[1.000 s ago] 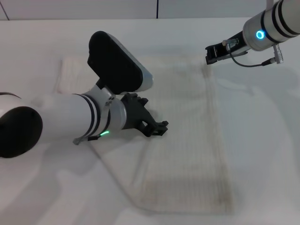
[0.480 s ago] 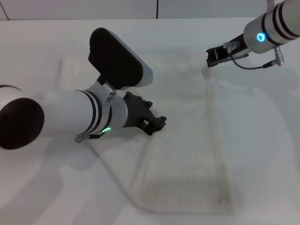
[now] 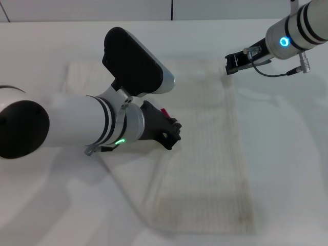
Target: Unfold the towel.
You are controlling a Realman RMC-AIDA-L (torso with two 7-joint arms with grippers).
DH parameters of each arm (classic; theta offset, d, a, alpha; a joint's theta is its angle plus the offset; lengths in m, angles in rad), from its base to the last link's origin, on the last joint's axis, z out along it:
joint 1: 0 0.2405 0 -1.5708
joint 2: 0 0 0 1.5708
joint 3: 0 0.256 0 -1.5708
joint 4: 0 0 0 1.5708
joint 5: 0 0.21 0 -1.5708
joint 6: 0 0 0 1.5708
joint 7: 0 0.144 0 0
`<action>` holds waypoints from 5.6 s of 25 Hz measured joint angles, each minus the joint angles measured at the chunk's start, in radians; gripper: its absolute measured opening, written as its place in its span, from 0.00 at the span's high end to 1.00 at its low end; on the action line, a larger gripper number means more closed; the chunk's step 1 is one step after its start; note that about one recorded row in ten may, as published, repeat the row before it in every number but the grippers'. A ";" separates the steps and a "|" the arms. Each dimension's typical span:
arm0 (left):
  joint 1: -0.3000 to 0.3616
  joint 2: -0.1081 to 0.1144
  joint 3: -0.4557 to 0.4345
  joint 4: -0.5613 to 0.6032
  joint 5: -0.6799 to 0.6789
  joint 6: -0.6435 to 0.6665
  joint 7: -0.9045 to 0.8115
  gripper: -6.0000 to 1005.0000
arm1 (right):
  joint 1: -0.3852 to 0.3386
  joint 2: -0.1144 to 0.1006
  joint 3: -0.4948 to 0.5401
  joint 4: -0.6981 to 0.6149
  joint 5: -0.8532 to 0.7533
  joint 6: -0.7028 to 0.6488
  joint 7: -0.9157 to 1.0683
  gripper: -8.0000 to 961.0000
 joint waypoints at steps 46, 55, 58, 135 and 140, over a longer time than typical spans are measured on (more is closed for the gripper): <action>0.061 0.009 -0.153 -0.500 0.359 -0.767 -0.429 0.90 | 0.045 0.021 -0.110 0.173 0.046 0.150 -0.014 0.99; 0.102 0.011 -0.190 -0.564 0.359 -0.849 -0.435 0.89 | 0.045 0.021 -0.110 0.173 0.046 0.148 -0.014 0.99; 0.117 0.012 -0.194 -0.571 0.359 -0.868 -0.440 0.89 | 0.045 0.021 -0.110 0.173 0.046 0.148 -0.014 0.99; 0.154 0.048 -0.168 -0.458 0.360 -0.822 -0.494 0.47 | 0.030 0.018 -0.115 0.145 0.040 0.133 -0.014 0.98; 0.136 0.043 -0.243 -0.482 0.361 -0.628 -0.385 0.47 | -0.073 0.025 -0.165 -0.048 0.045 0.121 -0.021 0.97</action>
